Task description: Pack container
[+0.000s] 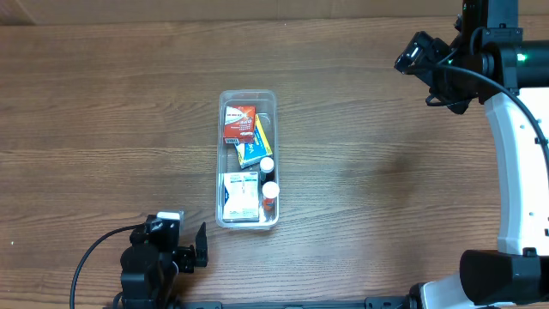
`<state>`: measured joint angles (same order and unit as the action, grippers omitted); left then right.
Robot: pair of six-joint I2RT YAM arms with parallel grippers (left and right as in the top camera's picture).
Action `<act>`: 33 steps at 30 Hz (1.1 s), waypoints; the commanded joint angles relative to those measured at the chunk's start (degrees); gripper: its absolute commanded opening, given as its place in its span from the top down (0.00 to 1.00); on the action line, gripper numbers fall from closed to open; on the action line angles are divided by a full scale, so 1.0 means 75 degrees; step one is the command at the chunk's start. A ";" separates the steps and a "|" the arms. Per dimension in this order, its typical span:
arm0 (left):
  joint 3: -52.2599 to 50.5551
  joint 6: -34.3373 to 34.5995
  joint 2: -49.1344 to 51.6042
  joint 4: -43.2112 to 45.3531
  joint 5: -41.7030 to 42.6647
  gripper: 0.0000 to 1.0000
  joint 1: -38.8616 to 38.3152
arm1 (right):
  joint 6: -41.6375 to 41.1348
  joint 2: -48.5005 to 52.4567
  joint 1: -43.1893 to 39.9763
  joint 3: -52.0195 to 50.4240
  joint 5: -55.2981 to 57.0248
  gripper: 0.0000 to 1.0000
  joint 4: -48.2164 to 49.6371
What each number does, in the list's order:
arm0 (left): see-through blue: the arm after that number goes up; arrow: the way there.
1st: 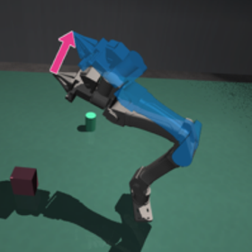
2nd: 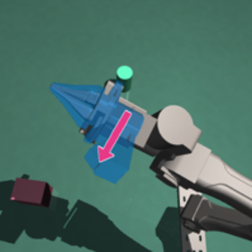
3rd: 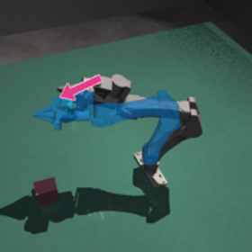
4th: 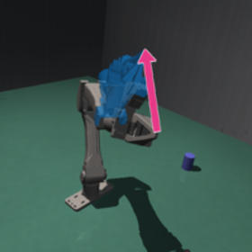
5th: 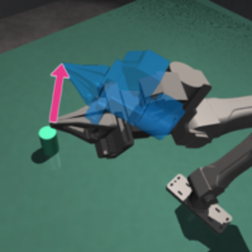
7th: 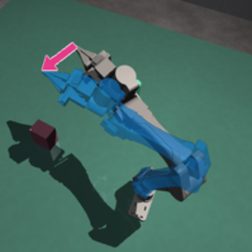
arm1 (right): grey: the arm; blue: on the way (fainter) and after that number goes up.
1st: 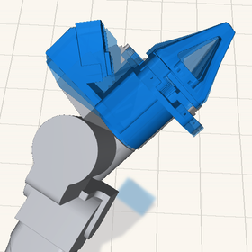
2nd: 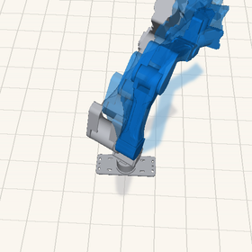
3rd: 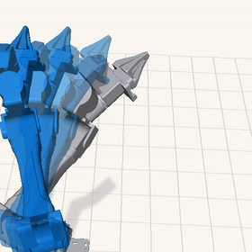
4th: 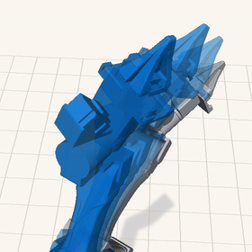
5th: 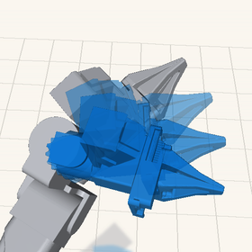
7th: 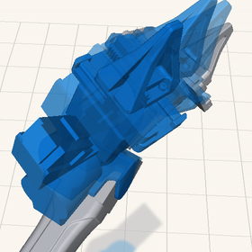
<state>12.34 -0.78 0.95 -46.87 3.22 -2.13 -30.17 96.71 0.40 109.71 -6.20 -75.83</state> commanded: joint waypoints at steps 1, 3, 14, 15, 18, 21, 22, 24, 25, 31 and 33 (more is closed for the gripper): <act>-0.0050 0.0134 -0.0093 -0.0012 -0.0055 0.00 0.0032 | 0.0023 -0.0012 -0.0020 0.0023 -0.0047 0.00 0.0038; -0.0050 0.0134 -0.0093 -0.0012 -0.0055 0.00 0.0032 | 0.0023 -0.0012 -0.0020 0.0023 -0.0047 0.00 0.0038; -0.0050 0.0134 -0.0093 -0.0015 -0.0052 0.00 0.0032 | 0.0329 -0.3238 0.0638 -0.1550 0.1964 0.00 0.0892; -0.0050 0.0134 -0.0093 -0.0012 -0.0055 0.00 0.0032 | 0.0769 -0.3955 0.0629 -0.2384 0.2031 0.00 0.1530; -0.0050 0.0134 -0.0093 -0.0012 -0.0055 0.00 0.0032 | 0.1513 -0.5931 0.0629 -0.5129 0.2028 0.00 0.3284; -0.0050 0.0134 -0.0093 -0.0012 -0.0055 0.00 0.0032 | 0.1507 -0.8276 0.0629 -0.8192 0.2022 0.00 0.4578; -0.0050 0.0134 -0.0093 -0.0012 -0.0055 0.00 0.0032 | 0.1419 -0.8935 0.0629 -0.8985 0.2017 0.00 0.4800; -0.0050 0.0134 -0.0093 -0.0015 -0.0055 0.00 0.0032 | 0.1221 -1.0200 0.0624 -1.0363 0.1871 0.00 0.5021; -0.0050 0.0134 -0.0093 -0.0012 -0.0052 0.00 0.0032 | 0.1218 -1.0713 0.0624 -1.0859 0.1757 0.00 0.5074; -0.0050 0.0134 -0.0093 -0.0012 -0.0055 0.00 0.0032 | 0.1224 -1.2485 0.0624 -1.2310 0.1620 0.00 0.5141; -0.0050 0.0134 -0.0093 -0.0012 -0.0055 0.00 0.0032 | 0.1224 -1.2756 0.0624 -1.2555 0.1617 0.00 0.5164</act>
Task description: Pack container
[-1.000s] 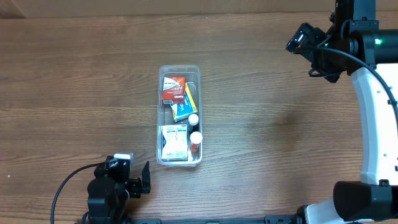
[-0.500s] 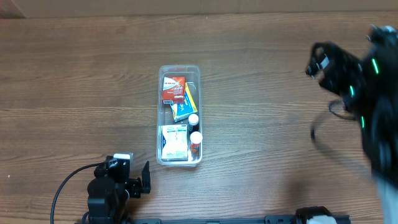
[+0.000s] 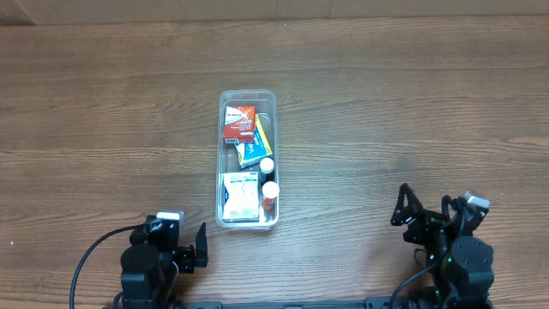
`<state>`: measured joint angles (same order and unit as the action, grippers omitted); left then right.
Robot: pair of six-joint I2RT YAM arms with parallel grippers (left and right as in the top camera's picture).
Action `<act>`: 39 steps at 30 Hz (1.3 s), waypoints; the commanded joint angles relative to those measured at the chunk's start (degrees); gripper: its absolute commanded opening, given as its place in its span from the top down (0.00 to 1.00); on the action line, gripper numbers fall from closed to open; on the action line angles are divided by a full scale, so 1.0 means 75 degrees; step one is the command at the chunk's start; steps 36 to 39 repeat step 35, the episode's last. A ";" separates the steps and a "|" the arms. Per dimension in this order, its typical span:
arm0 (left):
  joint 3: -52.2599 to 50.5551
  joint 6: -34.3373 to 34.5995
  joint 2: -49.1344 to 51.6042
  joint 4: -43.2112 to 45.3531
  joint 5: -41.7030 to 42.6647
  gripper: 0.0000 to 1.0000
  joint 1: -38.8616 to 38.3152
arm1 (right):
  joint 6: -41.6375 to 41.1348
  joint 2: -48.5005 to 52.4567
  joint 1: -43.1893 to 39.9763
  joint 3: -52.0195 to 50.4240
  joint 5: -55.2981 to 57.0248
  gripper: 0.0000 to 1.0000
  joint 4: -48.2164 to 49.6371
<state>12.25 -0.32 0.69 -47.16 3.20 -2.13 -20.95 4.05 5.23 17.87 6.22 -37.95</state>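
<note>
A clear plastic container [image 3: 220, 154] lies lengthwise at the middle of the table. Inside it are a red box [image 3: 239, 123] at the far end, a blue and yellow box [image 3: 255, 146] beside it, a white box [image 3: 240, 196] at the near end, and two small white-capped bottles [image 3: 268, 165] [image 3: 270, 193] along the right wall. My left gripper [image 3: 202, 245] rests open at the front edge, just left of the container's near end. Also open and holding nothing, my right gripper [image 3: 423, 206] sits low at the front right, well away from the container.
The wooden table [image 3: 386, 112] stretches to all sides of the container. Both arm bases stand at the front edge, with a black cable [image 3: 86, 262] looping left of the left arm.
My right arm was raised high at the far right corner; now it is folded down at the front right edge. The left arm and the container's contents are unchanged.
</note>
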 commanded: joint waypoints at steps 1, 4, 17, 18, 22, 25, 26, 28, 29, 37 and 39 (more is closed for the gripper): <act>-0.0038 0.0073 -0.0058 0.0023 -0.0052 0.00 0.0032 | -0.0006 -0.0490 -0.0020 -0.0411 -0.0035 0.00 0.0152; -0.0038 0.0073 -0.0058 0.0026 -0.0052 0.00 0.0032 | -0.0009 -0.0519 -0.0020 -0.0851 -0.0041 0.00 0.0560; -0.0038 0.0073 -0.0058 0.0026 -0.0052 0.00 0.0032 | -0.0006 -0.0519 -0.0020 -0.1317 -0.0038 0.00 0.1279; -0.0038 0.0073 -0.0058 0.0023 -0.0050 0.00 0.0032 | -0.0006 -0.0519 -0.0020 -0.1317 -0.0038 0.00 0.1276; -0.0038 0.0073 -0.0058 0.0023 -0.0052 0.00 0.0032 | -0.0006 -0.0519 -0.0020 -0.1317 -0.0038 0.00 0.1276; -0.0038 0.0073 -0.0058 0.0026 -0.0050 0.00 0.0032 | -0.0006 -0.0519 -0.0020 -0.1317 -0.0038 0.00 0.1276; -0.0038 0.0073 -0.0058 0.0023 -0.0052 0.00 0.0032 | -0.0006 -0.0519 -0.0020 -0.1317 -0.0038 0.00 0.1276; -0.0038 0.0073 -0.0058 0.0026 -0.0052 0.00 0.0032 | -0.0006 -0.0519 -0.0020 -0.1317 -0.0038 0.00 0.1276; -0.0038 0.0073 -0.0058 0.0026 -0.0052 0.00 0.0032 | -0.0006 -0.0519 -0.0020 -0.1317 -0.0038 0.00 0.1276; -0.0038 0.0073 -0.0058 0.0026 -0.0050 0.00 0.0032 | -0.0006 -0.0519 -0.0020 -0.1317 -0.0038 0.00 0.1276; -0.0038 0.0073 -0.0058 0.0026 -0.0050 0.00 0.0032 | -0.0006 -0.0519 -0.0020 -0.1317 -0.0038 0.00 0.1276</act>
